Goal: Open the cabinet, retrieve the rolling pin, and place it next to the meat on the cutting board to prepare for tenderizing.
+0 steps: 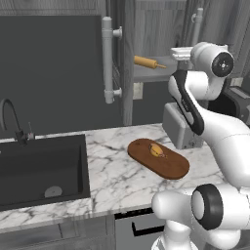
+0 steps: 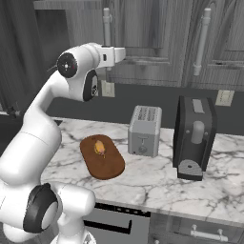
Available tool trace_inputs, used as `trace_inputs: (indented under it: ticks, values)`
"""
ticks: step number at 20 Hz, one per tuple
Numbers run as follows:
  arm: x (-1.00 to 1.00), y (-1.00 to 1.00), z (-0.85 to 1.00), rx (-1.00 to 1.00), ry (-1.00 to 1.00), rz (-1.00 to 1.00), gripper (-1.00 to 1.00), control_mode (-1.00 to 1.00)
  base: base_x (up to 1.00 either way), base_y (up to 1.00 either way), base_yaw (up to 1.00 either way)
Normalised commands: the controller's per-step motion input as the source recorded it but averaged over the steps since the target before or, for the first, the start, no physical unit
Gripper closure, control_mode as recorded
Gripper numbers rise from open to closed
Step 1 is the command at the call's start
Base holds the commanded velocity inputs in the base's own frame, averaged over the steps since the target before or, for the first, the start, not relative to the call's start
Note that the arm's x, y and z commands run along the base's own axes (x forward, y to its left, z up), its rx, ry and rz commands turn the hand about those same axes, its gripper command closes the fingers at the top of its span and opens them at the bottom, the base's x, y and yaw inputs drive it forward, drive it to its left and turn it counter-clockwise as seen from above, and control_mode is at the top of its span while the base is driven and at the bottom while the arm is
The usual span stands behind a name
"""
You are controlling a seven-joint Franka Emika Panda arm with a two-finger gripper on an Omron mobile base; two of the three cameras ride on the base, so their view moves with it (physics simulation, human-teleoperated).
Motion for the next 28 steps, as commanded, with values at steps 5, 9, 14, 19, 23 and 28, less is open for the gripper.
trace_inputs:
  ticks: [5, 9, 14, 19, 23, 28]
  values:
    - [0.19, 0.00, 0.00, 0.00, -0.01, 0.03, 1.00, -1.00, 0.00, 0.00, 0.00]
    - [0.06, 0.00, 0.00, 0.00, 0.00, 0.02, 1.00, -1.00, 0.00, 0.00, 0.00]
    - [0.02, 0.01, 0.00, 0.00, 0.00, 0.01, 1.00, -1.00, 0.00, 0.00, 0.00]
    - [0.06, 0.00, -0.02, 0.00, 0.00, 0.02, 1.00, -1.00, 0.00, 0.00, 0.00]
    - [0.13, 0.00, -0.01, 0.00, 0.01, 0.03, 1.00, -1.00, 0.00, 0.00, 0.00]
    - [0.09, 0.01, 0.00, 0.00, 0.01, 0.02, 1.00, -1.00, 0.00, 0.00, 0.00]
